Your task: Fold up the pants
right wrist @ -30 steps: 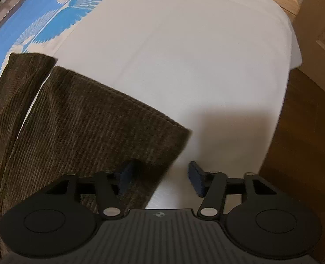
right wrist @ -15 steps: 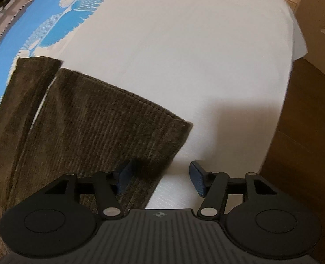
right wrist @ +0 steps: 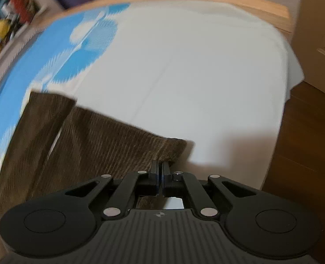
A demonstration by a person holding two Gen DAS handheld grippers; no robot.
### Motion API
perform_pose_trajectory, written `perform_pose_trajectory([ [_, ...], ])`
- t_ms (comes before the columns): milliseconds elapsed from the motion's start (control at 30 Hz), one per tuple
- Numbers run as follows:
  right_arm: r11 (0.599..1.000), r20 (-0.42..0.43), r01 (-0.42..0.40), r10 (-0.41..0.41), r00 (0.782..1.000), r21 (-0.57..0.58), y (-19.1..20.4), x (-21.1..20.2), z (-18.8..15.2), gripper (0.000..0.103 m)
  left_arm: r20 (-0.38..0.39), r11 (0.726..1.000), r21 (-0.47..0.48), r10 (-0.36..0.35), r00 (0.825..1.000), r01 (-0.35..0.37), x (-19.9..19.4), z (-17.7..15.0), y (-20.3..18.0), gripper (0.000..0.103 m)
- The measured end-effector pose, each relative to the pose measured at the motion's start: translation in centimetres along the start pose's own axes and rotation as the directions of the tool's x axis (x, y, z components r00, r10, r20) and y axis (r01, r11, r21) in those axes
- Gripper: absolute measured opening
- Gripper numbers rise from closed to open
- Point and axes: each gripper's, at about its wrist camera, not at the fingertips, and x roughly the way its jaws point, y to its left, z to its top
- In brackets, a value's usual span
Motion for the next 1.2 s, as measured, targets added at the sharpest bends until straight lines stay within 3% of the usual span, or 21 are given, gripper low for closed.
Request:
perform_pose_trajectory([
  [67, 0.998, 0.026, 0.065, -0.065, 0.998, -0.009, -0.1, -0.3, 0.0, 0.000, 0.022, 1.000, -0.001, 0.011, 1.000, -0.011, -0.8, -0.5, 0.3, 0.039],
  [133, 0.986, 0.058, 0.152, -0.148, 0.987, -0.064, 0.1, -0.2, 0.1, 0.000, -0.008, 1.000, -0.007, 0.004, 1.000, -0.004, -0.5, -1.0, 0.6, 0.040],
  [200, 0.984, 0.038, 0.160, -0.158, 0.987, -0.078, 0.1, 0.2, 0.0, 0.000, -0.048, 1.000, 0.014, 0.001, 0.999, 0.000, 0.0, -1.5, 0.1, 0.043],
  [300, 0.992, 0.021, 0.085, -0.084, 0.996, -0.093, 1.2, 0.1, -0.3, 0.004, -0.026, 0.998, 0.043, 0.036, 0.999, -0.035, -0.5, -1.3, -0.6, 0.050],
  [433, 0.976, 0.050, 0.002, 0.009, 0.999, -0.220, 4.1, -1.0, -1.0, 0.026, 0.102, 0.998, 0.034, 0.050, 0.994, -0.053, -2.7, -0.7, -1.8, 0.051],
  [500, 0.961, 0.071, -0.046, 0.068, 0.995, -0.274, 5.6, -2.0, -1.3, 0.028, 0.136, 0.997, 0.075, -0.015, 0.991, 0.005, -3.1, -0.4, -2.9, 0.051],
  [567, 0.945, 0.076, -0.098, 0.128, 0.989, -0.312, 6.9, -2.9, -1.7, 0.028, 0.123, 0.990, 0.130, -0.076, 0.989, 0.060, -2.7, -0.3, -4.4, 0.051],
  [633, 0.930, 0.078, -0.140, 0.176, 0.981, -0.340, 8.3, -3.7, -2.2, 0.028, 0.072, 0.975, 0.216, -0.076, 0.994, 0.059, -1.3, -0.7, -6.1, 0.052],
  [733, 0.899, 0.094, -0.174, 0.230, 0.969, -0.402, 10.7, -5.0, -3.1, 0.028, -0.061, 0.948, 0.319, 0.037, 0.997, -0.015, 2.1, -1.8, -8.0, 0.053],
  [800, 0.876, 0.105, -0.201, 0.272, 0.957, -0.440, 12.4, -6.3, -4.0, 0.028, -0.068, 0.924, 0.376, 0.100, 0.993, -0.068, 2.8, -2.2, -8.4, 0.052],
  [933, 0.829, 0.101, -0.288, 0.378, 0.920, -0.480, 14.9, -8.9, -5.8, 0.028, 0.029, 0.965, 0.259, 0.042, 0.999, -0.048, 0.6, -0.8, -7.5, 0.054],
  [1033, 0.781, 0.067, -0.340, 0.435, 0.898, -0.524, 17.5, -10.1, -7.4, 0.039, 0.159, 0.986, 0.167, 0.001, 0.987, -0.028, -1.7, 0.2, -7.0, 0.058],
  [1067, 0.763, 0.055, -0.352, 0.451, 0.891, -0.542, 18.3, -10.3, -7.8, 0.041, 0.215, 0.990, 0.136, 0.001, 0.977, -0.031, -2.5, 0.4, -6.9, 0.058],
  [1133, 0.736, 0.046, -0.353, 0.461, 0.886, -0.578, 19.9, -10.8, -8.9, 0.043, 0.347, 0.994, 0.084, 0.031, 0.937, -0.064, -4.0, 0.8, -6.8, 0.058],
  [1200, 0.713, 0.032, -0.350, 0.462, 0.886, -0.608, 21.2, -11.1, -10.1, 0.043, 0.431, 0.995, 0.045, 0.061, 0.900, -0.089, -4.7, 1.4, -6.6, 0.058],
])
